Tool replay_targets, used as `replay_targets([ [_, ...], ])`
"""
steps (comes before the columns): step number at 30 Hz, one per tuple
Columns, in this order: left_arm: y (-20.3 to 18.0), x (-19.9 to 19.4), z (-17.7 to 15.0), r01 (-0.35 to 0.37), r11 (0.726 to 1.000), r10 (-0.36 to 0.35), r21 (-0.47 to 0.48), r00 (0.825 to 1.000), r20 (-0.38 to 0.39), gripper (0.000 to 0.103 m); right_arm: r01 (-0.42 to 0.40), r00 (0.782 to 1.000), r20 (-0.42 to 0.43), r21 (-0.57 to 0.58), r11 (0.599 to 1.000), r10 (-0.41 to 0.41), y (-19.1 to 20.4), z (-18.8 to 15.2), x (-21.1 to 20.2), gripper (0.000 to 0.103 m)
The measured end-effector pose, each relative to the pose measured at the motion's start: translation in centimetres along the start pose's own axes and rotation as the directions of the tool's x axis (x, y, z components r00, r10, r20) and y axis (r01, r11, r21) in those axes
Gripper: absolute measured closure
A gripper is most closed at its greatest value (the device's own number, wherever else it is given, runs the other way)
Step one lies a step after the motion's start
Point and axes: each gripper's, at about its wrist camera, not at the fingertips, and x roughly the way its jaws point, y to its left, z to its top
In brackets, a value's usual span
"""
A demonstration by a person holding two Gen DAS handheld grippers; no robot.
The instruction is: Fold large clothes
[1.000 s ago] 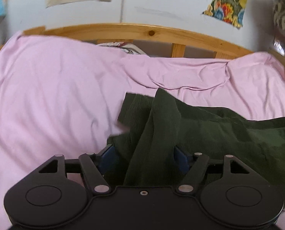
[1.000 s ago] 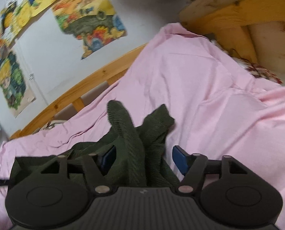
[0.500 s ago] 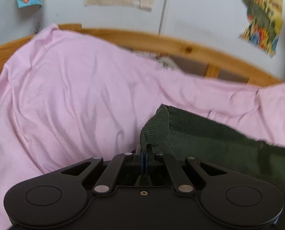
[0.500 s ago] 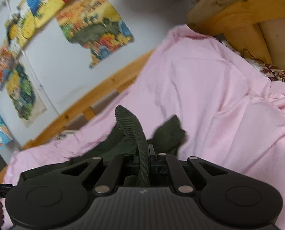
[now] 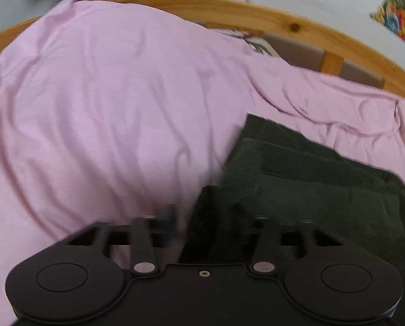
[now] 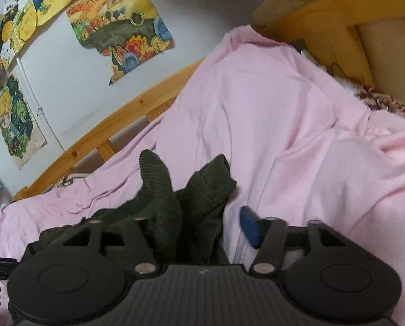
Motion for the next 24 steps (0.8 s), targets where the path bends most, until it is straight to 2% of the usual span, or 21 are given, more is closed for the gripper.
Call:
replay_targets([
  [3,1.6,-2.3,-0.8,0.085,0.996,-0.084,-0.026,0.995,0.045,0.035,-0.001,1.000,0.019,0.001,1.000,0.001,0.0,0.1,-0.4,0.023],
  [8,3.5,-5.3,-3.5,0.129,0.991,-0.130,0.040,0.991,0.021,0.034,0.027,0.998,0.052,-0.061,0.998,-0.024,1.1,-0.2,-0.9,0.010],
  [11,4.1,-6.0,-5.2,0.119,0.991,-0.119,0.068,0.993,-0.012,0.034,0.122,0.988,0.106,-0.139,0.983,-0.108,2.3,-0.7,-1.3,0.001],
  [14,4.6,-5.3,-6.4,0.075,0.994,-0.071,0.079,0.996,-0.060,0.030,0.298,0.952,0.146,-0.243,0.923,-0.269,3.2,-1.5,-0.7,0.000],
  [16,4.9,-4.6,-6.6,0.063,0.996,-0.058,0.059,0.995,-0.081,0.025,0.370,0.929,0.127,-0.321,0.872,-0.347,3.4,-2.3,0.5,0.001],
  [19,5.5,-4.7,-6.3,0.077,0.997,-0.077,-0.001,0.993,-0.087,0.022,0.397,0.917,0.131,-0.361,0.844,-0.376,3.9,-2.8,1.0,0.001],
  [24,7.2,-6.6,-6.3,0.151,0.979,-0.161,-0.138,0.985,-0.061,0.001,0.379,0.925,0.141,-0.319,0.869,-0.351,4.2,-2.6,-0.7,0.000],
])
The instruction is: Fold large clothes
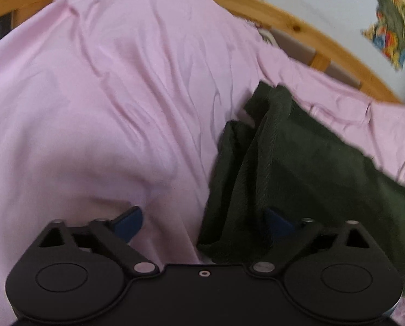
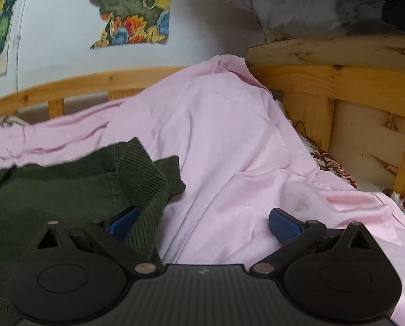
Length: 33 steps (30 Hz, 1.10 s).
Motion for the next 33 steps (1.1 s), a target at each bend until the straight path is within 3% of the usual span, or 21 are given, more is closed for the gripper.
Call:
replay_targets([
  [3,0.1,-1.7,-0.9,0.024,0.999,-0.023,-0.027,0.999,0.031,0.001,0.062,0.998,0.028,-0.001,0.998,-0.061,0.9,0.5,-2.0,0.000],
  [5,-0.1,-2.5,-1.5,0.046,0.999,-0.046,-0.003,0.999,0.012,0.001,0.113,0.992,0.065,-0.052,0.992,-0.109,2.3,1.0,-3.2,0.000],
  [8,-0.6,-3.8,-2.7,0.091,0.995,-0.091,0.034,0.996,0.003,0.001,0.129,0.983,0.149,-0.137,0.982,-0.108,5.0,1.3,-5.3,0.000],
  [11,-1.3,-4.1,-3.8,0.191,0.981,-0.190,0.021,0.981,-0.032,0.001,0.040,0.981,0.193,-0.195,0.980,-0.001,8.1,1.4,-7.3,0.000],
  [15,-3.0,-2.1,-5.0,0.289,0.957,-0.289,-0.021,0.949,-0.124,0.001,-0.173,0.968,0.134,-0.255,0.951,0.212,12.4,1.1,-8.1,0.000],
  [18,-4.2,-0.6,-5.4,0.291,0.957,-0.291,-0.020,0.945,-0.148,0.001,-0.224,0.957,0.115,-0.292,0.930,0.267,15.4,0.5,-7.9,0.000],
  [22,-4.5,0.3,-5.1,0.294,0.956,-0.292,-0.016,0.941,-0.169,0.001,-0.186,0.966,0.117,-0.295,0.937,0.228,18.1,-0.4,-6.2,0.000],
  [27,-3.7,0.5,-4.4,0.265,0.964,-0.265,-0.024,0.948,-0.175,0.001,-0.205,0.969,0.068,-0.311,0.928,0.237,19.3,-2.5,-4.4,0.000],
  [33,-2.8,0.7,-4.3,0.240,0.970,-0.242,-0.030,0.954,-0.179,0.001,-0.193,0.967,0.083,-0.382,0.904,0.241,20.3,-4.5,-4.2,0.000],
])
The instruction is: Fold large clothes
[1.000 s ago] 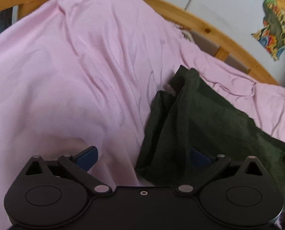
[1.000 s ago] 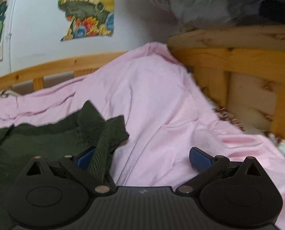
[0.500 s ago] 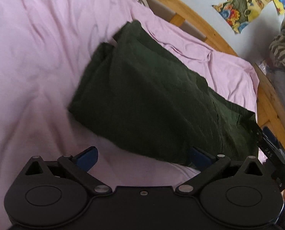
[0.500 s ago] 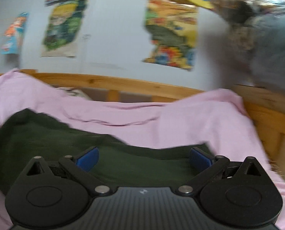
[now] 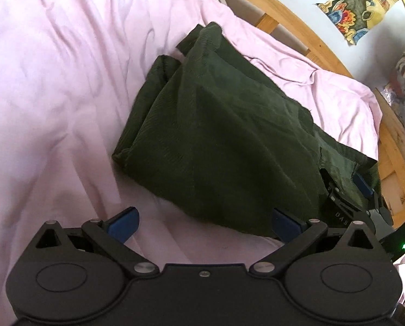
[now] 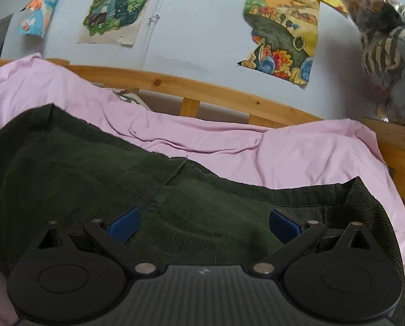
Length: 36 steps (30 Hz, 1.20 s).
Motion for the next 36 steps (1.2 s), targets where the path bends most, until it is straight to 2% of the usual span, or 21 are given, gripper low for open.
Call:
replay_targets([
  [9,0.3,1.5,0.7,-0.010,1.000,0.010,-0.025,1.000,0.004,0.001,-0.025,1.000,-0.009,0.041,0.999,0.026,-0.4,-0.3,0.1,0.000],
  [14,0.1,2.8,1.3,-0.053,0.995,0.056,-0.084,0.998,0.031,0.001,-0.024,1.000,-0.016,0.039,0.999,0.025,-0.3,-0.3,0.2,0.000],
  [19,-0.7,3.4,1.7,-0.093,0.993,0.096,-0.078,0.995,0.037,0.001,-0.037,0.995,-0.093,0.002,0.999,0.037,0.3,-0.9,1.5,0.001],
  [24,-0.9,3.6,1.8,-0.124,0.989,0.128,-0.085,0.991,0.042,0.001,-0.053,0.993,-0.102,0.012,0.999,0.054,0.2,-1.3,1.8,0.001],
  [32,-2.8,4.6,2.1,-0.250,0.965,0.254,-0.080,0.966,0.044,0.001,-0.054,0.996,-0.073,0.023,0.998,0.056,0.0,-1.1,1.3,0.000],
  [36,-3.4,4.8,2.6,-0.280,0.956,0.283,-0.083,0.958,0.035,0.001,-0.077,0.992,-0.093,0.041,0.996,0.080,-0.6,-0.4,1.2,0.000],
])
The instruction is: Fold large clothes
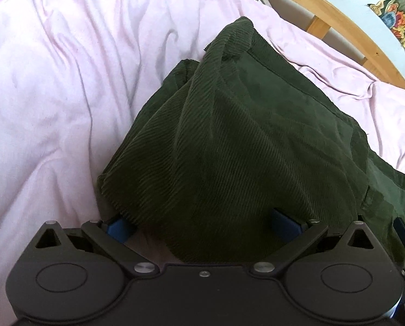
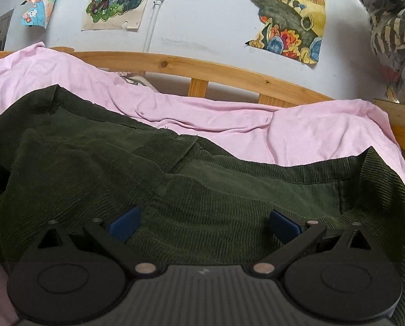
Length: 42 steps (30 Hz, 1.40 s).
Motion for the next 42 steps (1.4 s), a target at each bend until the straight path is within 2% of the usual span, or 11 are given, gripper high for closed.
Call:
replay_targets([
  [6,0.6,0.1,0.4,0.026,1.000,-0.026,0.006,0.999,-0.020,0.001,0.090,0.991,0.096,-0.005,0.996,-0.089,-0.9,3.4,0.0,0.000],
  [10,0.7,0.1,0.3,0.040,0.999,-0.039,0.022,0.999,-0.025,0.001,0.135,0.990,0.035,-0.032,0.990,-0.134,-0.9,4.3,3.0,0.000],
  [12,0.7,0.1,0.3,0.048,0.998,-0.047,0.032,0.999,-0.027,0.001,0.127,0.989,-0.065,-0.054,0.990,-0.131,-0.5,3.5,5.4,0.000],
  [14,1.0,0.0,0.2,0.067,0.997,-0.067,0.033,0.998,-0.019,0.001,0.127,0.988,-0.079,-0.047,0.991,-0.130,-0.3,2.5,6.4,0.000],
  [19,2.4,-0.3,-0.4,0.123,0.992,-0.122,-0.014,0.992,0.038,0.001,0.153,0.985,-0.082,-0.020,0.988,-0.154,-0.4,2.2,4.8,0.000],
  [22,3.7,-1.4,-0.8,0.137,0.985,-0.123,-0.105,0.984,0.126,0.003,0.125,0.989,-0.084,0.030,0.992,-0.122,-1.3,1.2,2.9,0.000],
  [26,4.6,-1.7,-0.8,0.110,0.980,-0.083,-0.167,0.983,0.163,0.027,0.085,0.993,-0.087,0.123,0.989,-0.074,-2.5,-0.1,1.4,0.000],
  [33,4.5,-2.7,-0.8,0.050,0.983,-0.014,-0.177,0.980,0.199,0.073,0.053,0.987,-0.155,0.096,0.994,-0.038,-3.1,0.7,0.9,0.000],
  [37,2.0,-5.1,-0.2,0.040,0.996,-0.018,-0.080,0.966,0.258,0.079,-0.022,0.972,-0.230,0.078,0.997,0.040,-5.0,2.6,-0.4,0.000],
  [39,0.3,-6.5,0.2,0.074,0.997,-0.075,0.013,0.952,0.298,0.079,-0.046,0.978,-0.196,0.121,0.992,0.069,-6.6,3.5,-2.3,0.000],
  [42,-3.2,-8.6,0.9,0.132,0.970,-0.199,0.206,0.917,0.345,0.080,-0.128,0.984,-0.103,0.186,0.974,0.149,-9.3,4.2,-5.4,0.000],
])
